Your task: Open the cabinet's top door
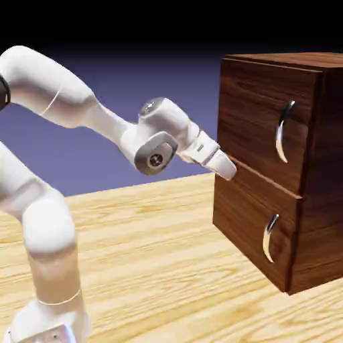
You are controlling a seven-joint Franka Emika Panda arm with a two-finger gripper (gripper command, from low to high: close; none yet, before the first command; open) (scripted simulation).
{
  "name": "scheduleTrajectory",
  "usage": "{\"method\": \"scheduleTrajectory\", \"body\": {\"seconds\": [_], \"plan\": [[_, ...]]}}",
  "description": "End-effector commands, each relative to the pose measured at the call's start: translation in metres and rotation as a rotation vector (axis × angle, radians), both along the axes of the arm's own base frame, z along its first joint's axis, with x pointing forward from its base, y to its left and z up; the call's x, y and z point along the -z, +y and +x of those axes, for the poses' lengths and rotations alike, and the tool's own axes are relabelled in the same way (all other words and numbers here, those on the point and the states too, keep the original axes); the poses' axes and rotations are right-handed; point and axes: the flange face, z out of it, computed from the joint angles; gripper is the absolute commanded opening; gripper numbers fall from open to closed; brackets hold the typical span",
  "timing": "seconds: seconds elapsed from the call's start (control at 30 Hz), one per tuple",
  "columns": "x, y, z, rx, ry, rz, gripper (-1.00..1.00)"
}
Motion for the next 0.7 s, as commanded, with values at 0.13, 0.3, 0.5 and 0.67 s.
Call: {"method": "scheduleTrajectory", "body": {"seconds": [0.13, 0.3, 0.5, 0.67], "plan": [[-0.022, 0.012, 0.000, -0.023, -0.042, -0.010, 0.00], [-0.040, 0.020, -0.002, -0.037, -0.088, -0.020, 0.00], [-0.058, 0.024, -0.006, -0.043, -0.148, -0.031, 0.00], [-0.069, 0.024, -0.008, -0.042, -0.202, -0.038, 0.00]]}}
